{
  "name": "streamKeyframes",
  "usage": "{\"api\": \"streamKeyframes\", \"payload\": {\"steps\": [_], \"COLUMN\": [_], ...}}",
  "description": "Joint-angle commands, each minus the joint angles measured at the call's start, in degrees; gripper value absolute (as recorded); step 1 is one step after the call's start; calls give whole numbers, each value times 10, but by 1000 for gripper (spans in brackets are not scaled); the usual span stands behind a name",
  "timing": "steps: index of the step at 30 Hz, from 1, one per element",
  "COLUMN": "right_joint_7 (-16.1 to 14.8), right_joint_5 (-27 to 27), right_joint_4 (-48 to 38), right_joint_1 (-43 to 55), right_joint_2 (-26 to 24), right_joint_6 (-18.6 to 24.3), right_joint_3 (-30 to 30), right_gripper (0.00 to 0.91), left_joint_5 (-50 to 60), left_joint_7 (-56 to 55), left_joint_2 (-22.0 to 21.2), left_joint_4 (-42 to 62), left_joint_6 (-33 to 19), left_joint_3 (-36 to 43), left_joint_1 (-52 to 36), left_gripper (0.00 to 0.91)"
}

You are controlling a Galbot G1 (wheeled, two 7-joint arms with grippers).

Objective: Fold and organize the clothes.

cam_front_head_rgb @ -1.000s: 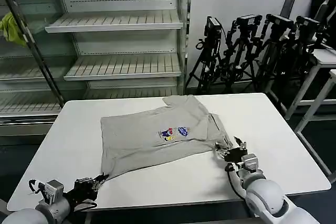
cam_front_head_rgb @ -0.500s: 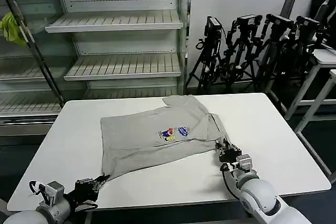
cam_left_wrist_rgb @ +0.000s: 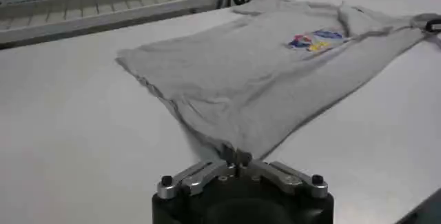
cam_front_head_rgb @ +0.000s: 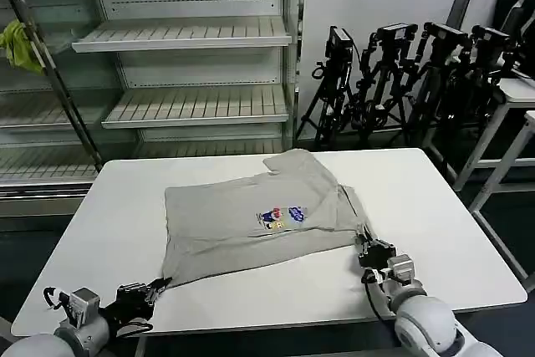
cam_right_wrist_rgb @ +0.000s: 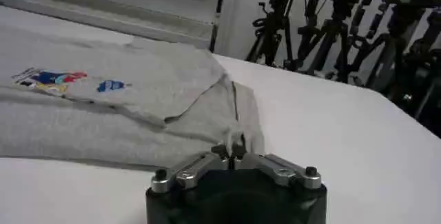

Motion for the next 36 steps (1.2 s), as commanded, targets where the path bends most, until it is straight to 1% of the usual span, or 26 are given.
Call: {"api": "streamKeyframes", "payload": {"steps": [1, 3, 7, 11, 13, 16, 23, 30, 31, 32, 33, 34, 36], "right_joint_7": [60, 72, 84, 90, 100, 100, 99, 97, 102, 105, 105, 105, 104], "right_joint_5": [49, 59, 58, 56, 57, 58, 48, 34, 33, 35, 35, 34, 33], "right_joint_4": [125, 149, 186, 202, 218, 235, 229, 220, 220, 222, 222, 222, 225], "right_joint_1": [-112, -152, -228, -270, -291, -321, -340, -332, -329, -328, -328, -329, -329], "right_joint_2": [-93, -101, -109, -109, -112, -120, -114, -107, -105, -103, -102, -101, -100], "right_joint_6": [-24, -36, -45, -47, -55, -58, -61, -66, -73, -81, -85, -85, -87], "right_joint_3": [44, 72, 123, 160, 181, 211, 229, 216, 213, 212, 212, 213, 214], "right_gripper": [0, 0, 0, 0, 0, 0, 0, 0, 20, 312, 907, 907, 907], "left_joint_5": [-3, -4, -3, -3, -3, -2, 2, 11, 12, 12, 14, 14, 15], "left_joint_7": [-5, -5, -9, -12, -13, -14, -16, -16, -17, -18, -19, -20, -22], "left_joint_2": [15, 19, 22, 24, 26, 26, 12, 2, 0, -2, -5, -6, -8], "left_joint_4": [-21, -27, -37, -52, -60, -69, -82, -79, -80, -81, -83, -84, -88], "left_joint_6": [5, 5, 7, 9, 14, 18, 22, 20, 21, 21, 22, 22, 22], "left_joint_3": [-23, -31, -42, -64, -79, -92, -103, -98, -97, -97, -98, -98, -98], "left_joint_1": [41, 51, 72, 107, 130, 145, 161, 158, 158, 158, 159, 160, 160], "left_gripper": [40, 40, 40, 40, 40, 40, 40, 40, 50, 60, 423, 907, 907]}}
